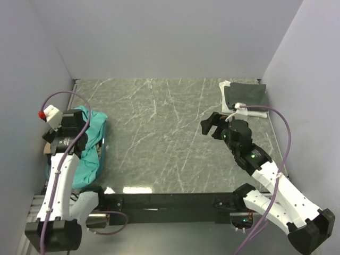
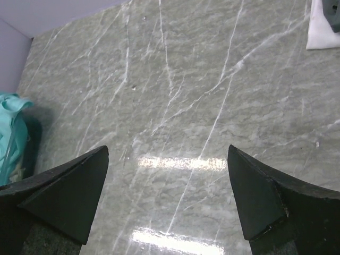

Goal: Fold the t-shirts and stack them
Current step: Grab the tshirt from the pile

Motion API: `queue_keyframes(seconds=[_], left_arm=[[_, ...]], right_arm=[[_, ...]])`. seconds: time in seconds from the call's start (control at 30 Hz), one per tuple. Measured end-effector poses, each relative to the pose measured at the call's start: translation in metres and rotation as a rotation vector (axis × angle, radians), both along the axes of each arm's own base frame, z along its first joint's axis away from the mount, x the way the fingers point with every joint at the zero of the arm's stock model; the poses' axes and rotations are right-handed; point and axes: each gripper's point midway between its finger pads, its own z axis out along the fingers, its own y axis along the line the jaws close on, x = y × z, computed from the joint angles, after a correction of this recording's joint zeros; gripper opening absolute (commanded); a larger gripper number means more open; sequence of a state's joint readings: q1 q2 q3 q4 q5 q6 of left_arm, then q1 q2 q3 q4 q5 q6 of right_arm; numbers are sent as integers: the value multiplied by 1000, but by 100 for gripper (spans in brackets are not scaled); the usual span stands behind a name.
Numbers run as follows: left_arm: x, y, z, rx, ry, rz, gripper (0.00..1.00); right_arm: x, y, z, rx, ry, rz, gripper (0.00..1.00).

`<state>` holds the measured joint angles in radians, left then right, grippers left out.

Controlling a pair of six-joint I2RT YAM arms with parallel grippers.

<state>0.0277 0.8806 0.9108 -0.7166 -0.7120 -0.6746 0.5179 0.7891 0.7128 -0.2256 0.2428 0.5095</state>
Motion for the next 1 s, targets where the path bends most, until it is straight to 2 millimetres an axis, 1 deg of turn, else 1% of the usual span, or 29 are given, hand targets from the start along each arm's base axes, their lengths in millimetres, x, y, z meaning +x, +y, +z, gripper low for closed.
queue_keyframes(seconds=[0.1, 0.17, 0.3, 0.33, 0.4, 0.67, 0.73, 0.8, 0.83, 0.87, 0.9, 0.93, 0.97, 1.0], left_arm=[[-6, 18, -14, -32, 37, 60, 100], [-10, 29, -28, -57, 70, 88, 100], [-17, 42, -66, -131, 170, 109, 98], [-17, 42, -75, -151, 196, 107, 98], [-16, 42, -85, -175, 226, 96, 97], [-2, 39, -107, -223, 271, 56, 95], [0, 39, -114, -234, 290, 54, 91], [1, 39, -118, -243, 304, 52, 81], [2, 39, -120, -247, 307, 51, 72], [3, 38, -122, -249, 311, 45, 56], [4, 38, -123, -253, 309, 46, 47], [4, 38, -124, -253, 315, 37, 32], [5, 37, -124, -257, 313, 33, 1], [6, 36, -124, -260, 312, 25, 1]], right_arm=[[0, 1, -3, 4, 9, 2, 99], [0, 2, -4, 7, 13, 4, 99], [-1, 1, -11, 3, 26, 3, 99], [-2, 1, -11, 4, 28, 3, 99], [-2, 1, -12, 5, 29, 2, 99], [-4, 0, -20, 12, 38, -2, 99], [-4, 0, -20, 13, 38, -2, 99], [-4, 1, -19, 14, 36, -2, 99], [-4, 1, -19, 14, 35, -2, 99], [-4, 1, -19, 14, 34, -1, 99], [-3, 1, -19, 15, 33, -2, 99], [-3, 1, -18, 15, 32, -1, 99], [-3, 1, -19, 15, 32, -1, 99], [-3, 1, -18, 15, 32, -2, 99]])
